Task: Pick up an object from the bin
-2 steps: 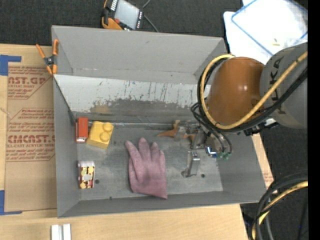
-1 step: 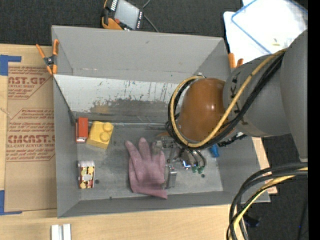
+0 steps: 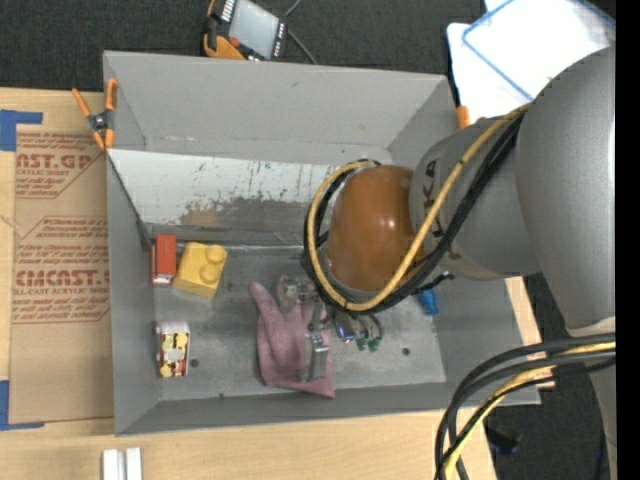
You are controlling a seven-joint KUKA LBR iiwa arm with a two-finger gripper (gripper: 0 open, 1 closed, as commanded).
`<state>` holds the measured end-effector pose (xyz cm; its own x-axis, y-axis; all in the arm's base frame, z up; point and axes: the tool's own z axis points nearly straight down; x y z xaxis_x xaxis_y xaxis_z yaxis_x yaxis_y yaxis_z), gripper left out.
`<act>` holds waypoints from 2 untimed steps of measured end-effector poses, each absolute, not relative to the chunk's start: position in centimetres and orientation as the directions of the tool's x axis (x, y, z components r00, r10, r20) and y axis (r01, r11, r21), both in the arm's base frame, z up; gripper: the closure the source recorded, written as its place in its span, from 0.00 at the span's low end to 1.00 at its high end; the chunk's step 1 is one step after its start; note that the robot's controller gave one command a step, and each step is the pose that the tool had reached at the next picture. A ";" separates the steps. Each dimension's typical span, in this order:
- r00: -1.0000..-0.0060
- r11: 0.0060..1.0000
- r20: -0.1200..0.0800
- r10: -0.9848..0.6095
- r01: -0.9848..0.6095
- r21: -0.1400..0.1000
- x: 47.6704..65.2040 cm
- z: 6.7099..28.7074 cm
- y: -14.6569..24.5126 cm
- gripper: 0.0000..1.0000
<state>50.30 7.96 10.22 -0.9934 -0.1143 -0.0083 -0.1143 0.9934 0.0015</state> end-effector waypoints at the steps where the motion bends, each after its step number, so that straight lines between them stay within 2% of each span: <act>1: -0.873 0.873 -0.006 -0.488 -0.488 -0.001 51.1 7.6 7.0 0.00; 2: -0.993 0.993 -0.012 -0.121 -0.121 0.002 50.5 7.1 8.7 1.00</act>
Offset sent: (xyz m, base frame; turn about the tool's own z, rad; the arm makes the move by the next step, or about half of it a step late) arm 0.0007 0.0059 -0.0322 -0.0062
